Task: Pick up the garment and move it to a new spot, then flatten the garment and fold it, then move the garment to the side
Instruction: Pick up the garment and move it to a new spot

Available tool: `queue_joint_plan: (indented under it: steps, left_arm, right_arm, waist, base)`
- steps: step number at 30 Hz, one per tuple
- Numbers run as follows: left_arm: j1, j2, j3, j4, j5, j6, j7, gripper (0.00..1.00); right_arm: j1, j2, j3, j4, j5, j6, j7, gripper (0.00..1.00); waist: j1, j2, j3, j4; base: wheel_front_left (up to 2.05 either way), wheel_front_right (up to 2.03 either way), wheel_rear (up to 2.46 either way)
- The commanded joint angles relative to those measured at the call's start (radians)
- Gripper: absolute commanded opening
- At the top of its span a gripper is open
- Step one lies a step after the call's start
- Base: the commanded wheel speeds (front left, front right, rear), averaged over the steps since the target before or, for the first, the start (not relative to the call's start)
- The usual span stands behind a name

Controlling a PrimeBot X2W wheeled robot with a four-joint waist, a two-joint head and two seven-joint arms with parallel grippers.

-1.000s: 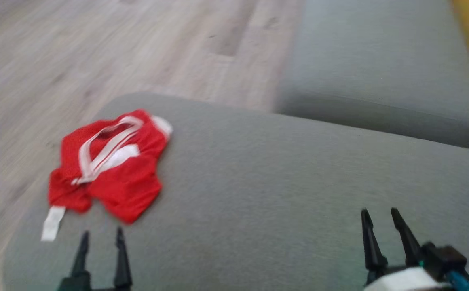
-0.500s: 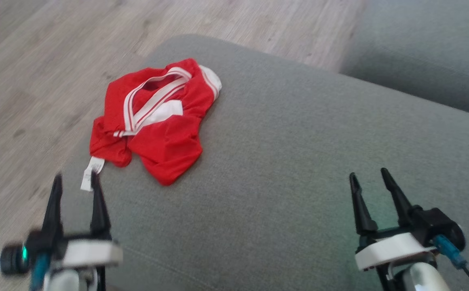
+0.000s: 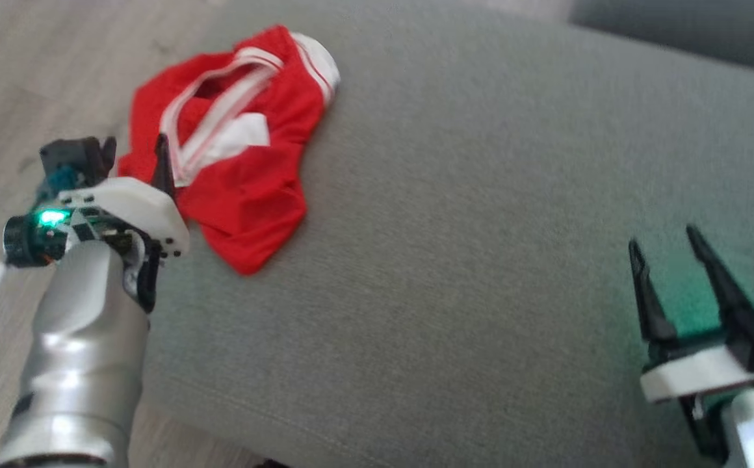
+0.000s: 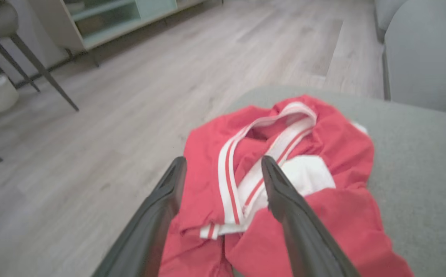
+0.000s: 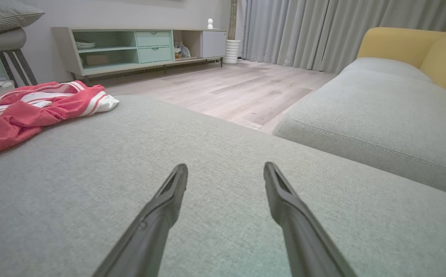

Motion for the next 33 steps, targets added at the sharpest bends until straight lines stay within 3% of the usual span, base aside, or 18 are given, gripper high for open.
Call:
queue_joint_plan:
  steps: [1,7,14,16,24,33]
  left_arm:
    - [-0.026,0.054,0.031,-0.001,-0.005,0.001,0.01,1.0]
    - [-0.132,0.084,0.067,0.188,-0.053,0.007,0.086,1.0]
    - [-0.164,0.102,0.073,0.274,-0.069,0.018,0.054,1.0]
    - [-0.168,0.105,0.069,0.281,-0.069,0.016,0.026,0.0]
    - [-0.224,0.147,0.003,0.272,-0.015,0.002,-0.128,0.0]
    - [-0.332,0.16,-0.097,0.214,0.051,-0.032,-0.216,0.0]
  right_arm:
    - [-0.038,-0.024,0.027,-0.038,-0.007,0.007,-0.011,1.0]
    - [-0.081,-0.073,0.041,-0.057,-0.007,0.007,-0.011,1.0]
    - [-0.112,-0.098,0.03,-0.066,-0.008,0.007,-0.011,1.0]
    - [-0.119,-0.098,0.03,-0.064,-0.009,0.007,-0.011,1.0]
    - [-0.133,-0.049,0.059,-0.037,-0.004,0.007,-0.011,1.0]
    - [-0.074,0.061,0.061,-0.024,0.022,0.007,-0.011,1.0]
  waist:
    - [-0.0003,0.0,0.069,-0.053]
    - [-0.0003,0.0,0.161,-0.098]
    - [-0.0003,0.0,0.223,-0.119]
    - [-0.0003,0.0,0.228,-0.122]
    - [-0.0003,0.0,0.135,-0.16]
    - [-0.0003,0.0,-0.078,-0.28]
  base:
    - [0.0,0.0,0.0]
    - [0.0,0.0,0.0]
    - [0.0,0.0,0.0]
    - [0.0,0.0,0.0]
    - [0.0,0.0,0.0]
    - [0.0,0.0,0.0]
